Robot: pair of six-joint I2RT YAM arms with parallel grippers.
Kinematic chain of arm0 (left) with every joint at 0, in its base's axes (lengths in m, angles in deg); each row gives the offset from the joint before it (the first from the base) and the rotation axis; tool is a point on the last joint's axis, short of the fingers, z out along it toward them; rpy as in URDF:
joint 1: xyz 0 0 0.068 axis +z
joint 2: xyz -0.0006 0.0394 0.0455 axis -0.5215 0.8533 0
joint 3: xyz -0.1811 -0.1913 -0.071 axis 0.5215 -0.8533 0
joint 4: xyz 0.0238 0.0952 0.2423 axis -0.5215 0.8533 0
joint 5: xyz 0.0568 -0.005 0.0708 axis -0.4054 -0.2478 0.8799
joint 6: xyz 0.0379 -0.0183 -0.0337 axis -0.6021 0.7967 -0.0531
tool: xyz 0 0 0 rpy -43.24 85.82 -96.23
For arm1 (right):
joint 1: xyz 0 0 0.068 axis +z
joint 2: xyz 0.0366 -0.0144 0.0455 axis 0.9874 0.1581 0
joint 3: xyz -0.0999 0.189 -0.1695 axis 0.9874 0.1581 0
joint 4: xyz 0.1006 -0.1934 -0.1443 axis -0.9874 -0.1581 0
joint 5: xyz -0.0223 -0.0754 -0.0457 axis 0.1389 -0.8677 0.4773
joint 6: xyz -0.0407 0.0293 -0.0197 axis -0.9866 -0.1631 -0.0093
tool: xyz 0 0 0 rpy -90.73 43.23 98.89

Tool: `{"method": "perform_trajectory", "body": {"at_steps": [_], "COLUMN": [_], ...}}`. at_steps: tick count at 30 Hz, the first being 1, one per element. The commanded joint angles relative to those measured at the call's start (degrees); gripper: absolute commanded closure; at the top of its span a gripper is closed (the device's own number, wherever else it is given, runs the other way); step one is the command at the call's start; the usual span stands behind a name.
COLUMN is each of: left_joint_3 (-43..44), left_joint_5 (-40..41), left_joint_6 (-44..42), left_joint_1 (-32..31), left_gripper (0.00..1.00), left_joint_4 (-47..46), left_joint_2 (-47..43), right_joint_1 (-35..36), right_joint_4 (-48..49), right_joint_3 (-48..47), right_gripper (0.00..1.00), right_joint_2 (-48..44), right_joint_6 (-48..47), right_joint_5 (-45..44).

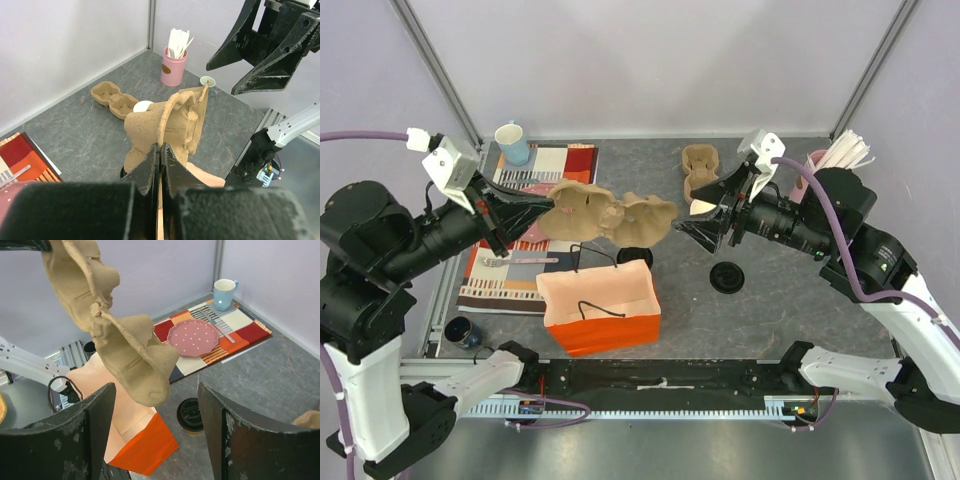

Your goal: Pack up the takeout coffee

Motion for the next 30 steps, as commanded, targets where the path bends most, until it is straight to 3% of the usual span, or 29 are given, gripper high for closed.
{"method": "perform_trajectory", "body": {"at_steps": [1, 13, 23, 30], "left_joint_3": [-1.22, -8.42, -10.1, -10.18], "left_joint_5": [-3.86, -10.1, -11.68, -11.68], "left_joint_6": [1.21, 5.61, 6.14, 6.49], "left_joint_1": [2.28, 8.09, 9.94, 10.11], "left_gripper": [0.98, 0.98, 0.98, 0.98], "left_joint_4": [-0.72, -1.16, -1.59, -1.86], "left_joint_2": [-1.48, -5.79, -7.38, -7.02], "right_joint_1": [0.13, 1.53, 3.65, 4.26], "right_joint_4": [1.75, 0.44, -1.5, -2.2], "right_joint_3": [-3.29, -6.1, -8.39, -9.36], "right_gripper": [0.25, 0.33, 0.36, 0.58], "right_joint_2": [1.24, 7.39, 11.0, 13.02], "right_joint_6": [-5.57, -12.6, -20.59, -24.47], "right_joint_5": [7.71, 13.17, 10.54, 10.71]}}
